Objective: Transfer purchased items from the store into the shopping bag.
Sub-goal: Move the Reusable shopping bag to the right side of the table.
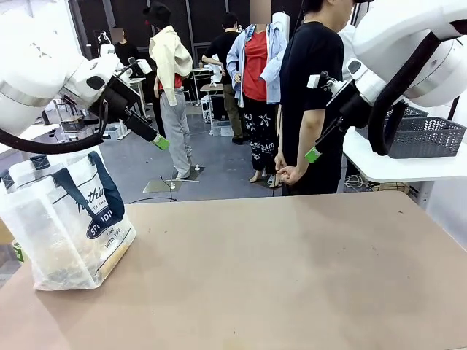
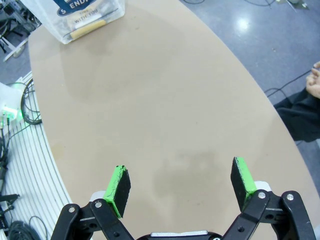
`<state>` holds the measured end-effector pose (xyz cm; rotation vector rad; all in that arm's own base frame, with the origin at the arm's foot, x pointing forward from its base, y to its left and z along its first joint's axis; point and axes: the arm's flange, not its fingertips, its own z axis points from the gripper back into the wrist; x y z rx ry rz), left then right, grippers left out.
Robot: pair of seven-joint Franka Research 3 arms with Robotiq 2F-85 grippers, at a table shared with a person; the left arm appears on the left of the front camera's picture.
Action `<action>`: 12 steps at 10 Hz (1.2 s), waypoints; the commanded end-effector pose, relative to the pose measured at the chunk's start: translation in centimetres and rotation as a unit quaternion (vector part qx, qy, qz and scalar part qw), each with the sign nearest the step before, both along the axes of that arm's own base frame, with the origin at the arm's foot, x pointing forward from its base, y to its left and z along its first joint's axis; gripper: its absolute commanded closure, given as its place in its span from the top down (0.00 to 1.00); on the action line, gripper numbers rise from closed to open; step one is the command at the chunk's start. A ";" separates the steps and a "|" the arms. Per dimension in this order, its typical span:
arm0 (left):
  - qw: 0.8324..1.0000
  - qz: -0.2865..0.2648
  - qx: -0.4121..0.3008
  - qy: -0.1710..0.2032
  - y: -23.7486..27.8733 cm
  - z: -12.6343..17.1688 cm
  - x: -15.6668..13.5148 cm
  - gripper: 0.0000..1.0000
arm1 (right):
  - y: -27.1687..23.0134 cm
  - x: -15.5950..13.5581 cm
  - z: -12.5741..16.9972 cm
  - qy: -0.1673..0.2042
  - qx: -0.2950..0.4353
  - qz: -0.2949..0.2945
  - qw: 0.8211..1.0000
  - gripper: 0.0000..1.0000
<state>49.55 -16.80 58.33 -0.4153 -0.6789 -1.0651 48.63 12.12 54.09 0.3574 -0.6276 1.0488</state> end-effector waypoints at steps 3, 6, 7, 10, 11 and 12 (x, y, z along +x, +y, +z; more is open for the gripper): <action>1.000 -0.010 -0.004 -0.001 0.2 -0.1 0.0 1.00 | 0.1 0.1 0.1 0.001 -0.005 -0.009 1.000 1.00; 1.000 -0.010 -0.004 -0.001 0.2 -0.1 0.0 1.00 | 0.1 0.1 0.1 0.001 -0.005 -0.009 1.000 1.00; 1.000 -0.010 -0.004 -0.001 0.2 -0.1 0.0 1.00 | 0.1 0.1 0.1 0.001 -0.005 -0.009 1.000 1.00; 1.000 -0.010 -0.004 -0.001 0.2 -0.1 0.0 1.00 | 0.1 0.1 0.1 0.001 -0.005 -0.009 1.000 1.00; 1.000 -0.010 -0.004 -0.001 0.2 -0.1 0.0 1.00 | 0.1 0.1 0.1 0.001 -0.005 -0.009 1.000 1.00; 1.000 -0.010 -0.004 -0.001 0.2 -0.1 0.0 1.00 | 0.1 0.1 0.1 0.001 -0.005 -0.009 1.000 1.00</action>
